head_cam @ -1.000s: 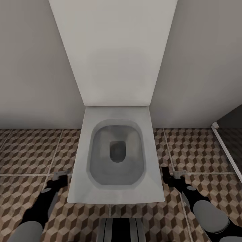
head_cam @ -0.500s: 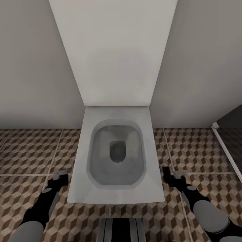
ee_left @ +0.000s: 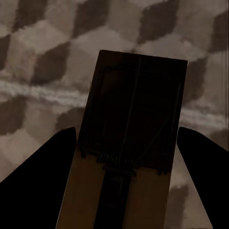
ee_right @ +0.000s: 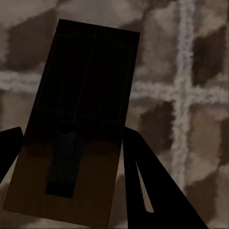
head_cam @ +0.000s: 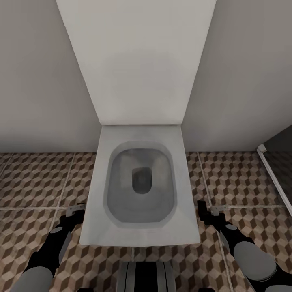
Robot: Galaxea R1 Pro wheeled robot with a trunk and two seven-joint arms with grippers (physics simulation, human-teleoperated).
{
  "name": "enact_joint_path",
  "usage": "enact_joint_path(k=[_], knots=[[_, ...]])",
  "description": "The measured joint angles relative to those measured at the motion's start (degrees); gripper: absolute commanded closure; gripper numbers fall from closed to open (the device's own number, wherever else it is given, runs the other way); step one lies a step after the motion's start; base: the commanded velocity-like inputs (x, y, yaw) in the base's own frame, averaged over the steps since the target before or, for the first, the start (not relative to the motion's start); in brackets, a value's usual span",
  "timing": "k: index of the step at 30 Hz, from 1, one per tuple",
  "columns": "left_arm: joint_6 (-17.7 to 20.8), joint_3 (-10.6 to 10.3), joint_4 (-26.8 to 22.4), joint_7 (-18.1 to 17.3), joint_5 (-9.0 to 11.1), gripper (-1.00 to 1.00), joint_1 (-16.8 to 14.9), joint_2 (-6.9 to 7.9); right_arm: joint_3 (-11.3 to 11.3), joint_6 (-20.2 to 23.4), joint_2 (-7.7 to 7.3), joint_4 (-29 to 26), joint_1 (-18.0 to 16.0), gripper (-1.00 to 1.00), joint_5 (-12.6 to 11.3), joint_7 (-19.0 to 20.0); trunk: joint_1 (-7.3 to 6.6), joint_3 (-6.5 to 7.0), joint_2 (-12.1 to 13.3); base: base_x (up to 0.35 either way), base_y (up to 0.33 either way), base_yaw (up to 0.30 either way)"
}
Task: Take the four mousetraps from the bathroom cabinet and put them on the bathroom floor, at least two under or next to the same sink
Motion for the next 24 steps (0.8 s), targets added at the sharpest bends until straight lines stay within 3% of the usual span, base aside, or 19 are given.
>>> enact_joint_path(k=[4, 12, 19, 24], knots=[[0.0, 0.1, 0.0, -0.8, -0.1, 1.0, 0.0, 0.31, 0.0, 0.0, 0.0, 0.0, 0.0, 1.0, 0.0, 0.0, 0.1, -0.89, -0.1, 0.0, 0.0, 0.0], [0.0, 0.3, -0.1, -1.0, 0.0, 1.0, 0.0, 0.63, 0.0, 0.0, 0.0, -0.1, 0.0, 1.0, -0.4, 0.0, 0.1, -0.89, -0.1, 0.0, 0.0, 0.0], [-0.1, 3.1, -0.2, -1.1, 0.0, 1.0, 0.0, 0.86, -0.1, -0.1, -0.16, -0.1, 0.0, 1.0, -0.9, -0.6, 0.1, -0.89, -0.1, 0.0, 0.0, 0.0], [-0.1, 3.9, -0.2, -1.1, 0.0, 1.0, 0.0, 0.91, -0.1, -0.2, -0.25, -0.5, 0.0, 1.0, -4.6, -1.6, 0.1, -0.89, -0.1, 0.0, 0.0, 0.0]])
